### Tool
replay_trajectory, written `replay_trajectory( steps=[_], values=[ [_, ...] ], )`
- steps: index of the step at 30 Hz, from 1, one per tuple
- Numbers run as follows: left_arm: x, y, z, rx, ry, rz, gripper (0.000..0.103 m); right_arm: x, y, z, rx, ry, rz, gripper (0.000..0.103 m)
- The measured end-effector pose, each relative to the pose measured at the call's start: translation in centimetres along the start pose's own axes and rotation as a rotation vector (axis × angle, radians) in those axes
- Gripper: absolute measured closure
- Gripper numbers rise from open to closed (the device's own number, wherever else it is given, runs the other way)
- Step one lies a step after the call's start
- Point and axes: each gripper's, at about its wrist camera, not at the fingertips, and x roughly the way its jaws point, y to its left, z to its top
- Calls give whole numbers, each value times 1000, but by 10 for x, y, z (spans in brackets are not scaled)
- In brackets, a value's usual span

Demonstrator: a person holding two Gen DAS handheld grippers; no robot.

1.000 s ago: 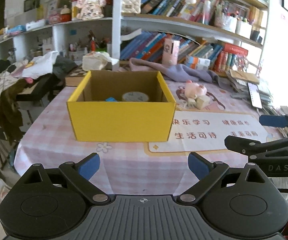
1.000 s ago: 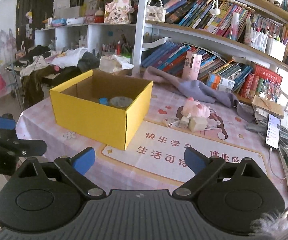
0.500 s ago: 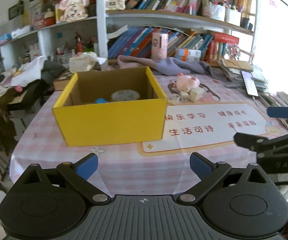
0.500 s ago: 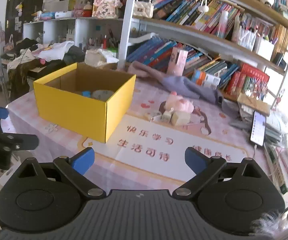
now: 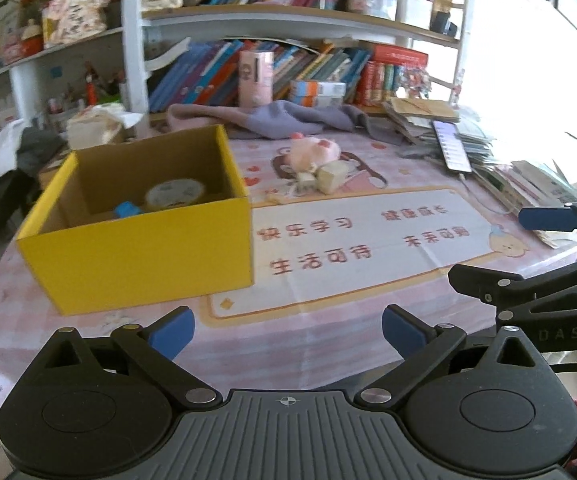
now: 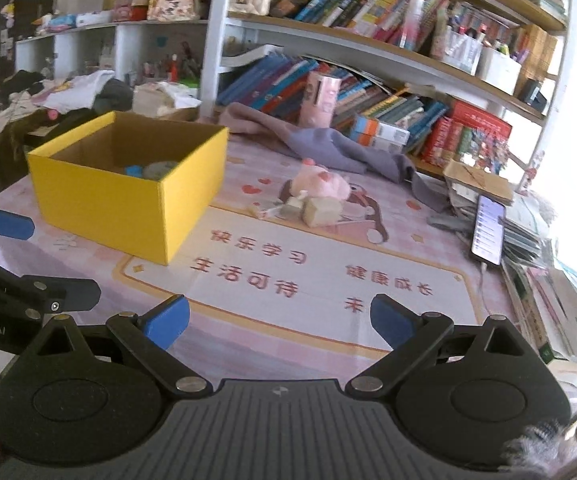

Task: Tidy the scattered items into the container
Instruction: 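Lift both tools out of the box and move back toward the plush pig, then grasp the pink plush pig with the left gripper while the right grasps a white block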

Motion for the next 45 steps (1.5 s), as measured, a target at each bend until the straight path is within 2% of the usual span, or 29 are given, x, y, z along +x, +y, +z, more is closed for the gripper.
replay_trajectory(
  steps=[7,22,31,45],
  values=[
    [20,-23,8,63,16,-84,2,3,-24,-8,45,25,-51,5],
    [78,-57,43,114,57,-146,2,44,-78,2,80,67,-72,5],
    [123,-68,81,51,68,-111,2,86,-125,15,102,108,-47,5],
    [178,-79,144,-54,88,25,2,155,-188,42,113,96,129,7]
  ],
)
